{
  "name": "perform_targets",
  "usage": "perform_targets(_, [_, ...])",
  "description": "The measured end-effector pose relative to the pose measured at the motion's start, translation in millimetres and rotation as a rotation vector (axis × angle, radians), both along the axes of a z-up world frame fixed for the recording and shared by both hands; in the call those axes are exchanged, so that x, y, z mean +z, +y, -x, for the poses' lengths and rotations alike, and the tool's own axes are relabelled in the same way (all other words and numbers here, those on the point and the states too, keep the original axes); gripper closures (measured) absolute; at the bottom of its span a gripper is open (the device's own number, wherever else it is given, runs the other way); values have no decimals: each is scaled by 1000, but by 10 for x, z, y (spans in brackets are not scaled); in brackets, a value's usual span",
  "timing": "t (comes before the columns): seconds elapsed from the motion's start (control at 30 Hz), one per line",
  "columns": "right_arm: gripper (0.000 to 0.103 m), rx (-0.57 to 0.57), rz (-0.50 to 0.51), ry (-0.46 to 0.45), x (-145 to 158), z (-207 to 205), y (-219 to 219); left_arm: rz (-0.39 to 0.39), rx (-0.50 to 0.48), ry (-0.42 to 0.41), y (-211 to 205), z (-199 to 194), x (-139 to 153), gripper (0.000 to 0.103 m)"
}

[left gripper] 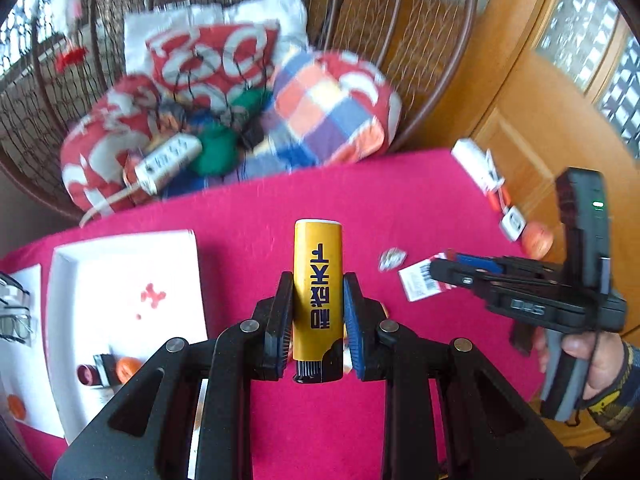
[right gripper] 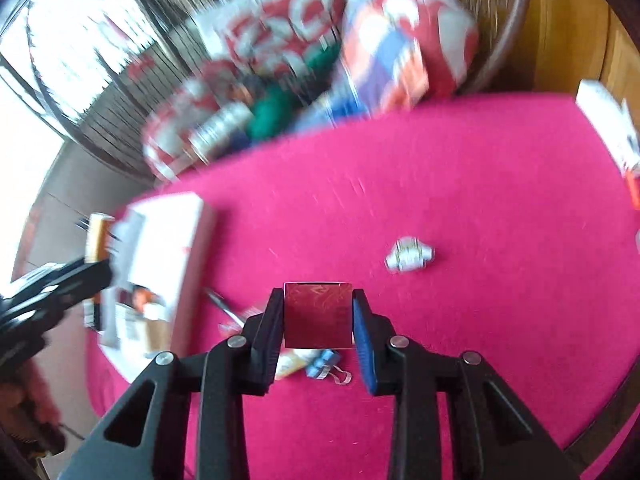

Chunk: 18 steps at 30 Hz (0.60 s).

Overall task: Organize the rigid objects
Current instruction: 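Lift the yellow lighter with the left tool while the right tool grasps the white box, then lower the yellow lighter into the tray with the left tool while the right tool drops the white box there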

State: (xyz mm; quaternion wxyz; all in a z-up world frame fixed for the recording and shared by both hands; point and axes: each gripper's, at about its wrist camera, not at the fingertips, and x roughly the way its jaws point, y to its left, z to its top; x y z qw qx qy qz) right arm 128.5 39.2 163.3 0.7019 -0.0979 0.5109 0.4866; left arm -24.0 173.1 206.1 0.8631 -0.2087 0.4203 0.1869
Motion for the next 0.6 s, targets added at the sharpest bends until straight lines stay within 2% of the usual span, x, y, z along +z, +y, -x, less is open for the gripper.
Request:
perform_targets(0.1, [71,18,-102,-21,364,97,-90,-30,12,-35,-20,89,200,80])
perform_targets(0.27, [71,62,-184,-40,665,282,-78,-57,47,-75,-50,276,402,80])
perform_targets(0.6, [71,172,-226,-52,842,607,12,-76,105,-87,-81,588,520,80])
